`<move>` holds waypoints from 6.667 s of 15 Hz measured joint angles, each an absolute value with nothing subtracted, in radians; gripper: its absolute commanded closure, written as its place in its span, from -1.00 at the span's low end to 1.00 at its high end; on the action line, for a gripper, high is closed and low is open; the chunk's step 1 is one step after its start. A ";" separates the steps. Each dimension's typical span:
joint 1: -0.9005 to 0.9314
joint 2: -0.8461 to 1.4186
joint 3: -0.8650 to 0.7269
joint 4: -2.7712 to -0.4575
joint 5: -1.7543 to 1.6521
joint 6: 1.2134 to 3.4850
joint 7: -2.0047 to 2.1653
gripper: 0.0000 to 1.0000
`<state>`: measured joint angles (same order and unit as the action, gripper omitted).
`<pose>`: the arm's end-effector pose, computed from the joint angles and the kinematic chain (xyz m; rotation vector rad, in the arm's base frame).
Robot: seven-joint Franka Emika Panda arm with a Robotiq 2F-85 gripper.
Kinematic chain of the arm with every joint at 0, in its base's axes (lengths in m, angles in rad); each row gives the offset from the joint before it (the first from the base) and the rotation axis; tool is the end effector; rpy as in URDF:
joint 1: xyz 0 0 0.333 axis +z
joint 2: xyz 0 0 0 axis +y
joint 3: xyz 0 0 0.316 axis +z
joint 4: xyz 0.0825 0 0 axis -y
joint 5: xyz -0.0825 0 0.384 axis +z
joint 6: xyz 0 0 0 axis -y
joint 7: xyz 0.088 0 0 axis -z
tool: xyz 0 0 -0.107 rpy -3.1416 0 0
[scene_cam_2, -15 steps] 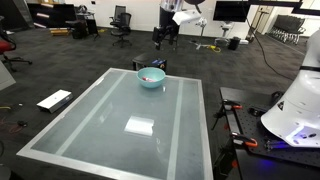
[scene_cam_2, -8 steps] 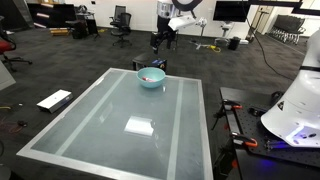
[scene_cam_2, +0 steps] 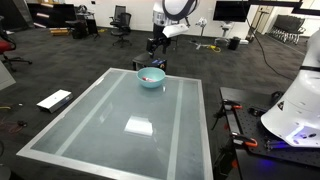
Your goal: Remove the marker from the bowl and put it on the table
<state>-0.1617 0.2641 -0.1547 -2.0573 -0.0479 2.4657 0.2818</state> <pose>0.5727 -0.1845 0.3235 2.9417 -0.8376 0.2230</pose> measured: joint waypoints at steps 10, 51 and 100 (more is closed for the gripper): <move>-0.161 0.395 -0.159 -2.017 -0.048 2.632 0.282 -1.00; -0.159 0.587 -0.158 -1.946 0.010 2.617 0.137 -1.00; -0.066 0.252 -0.146 -2.105 -0.083 2.593 0.138 0.90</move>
<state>-0.0664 0.2518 -0.1460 -2.1047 -0.0828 2.5928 0.1383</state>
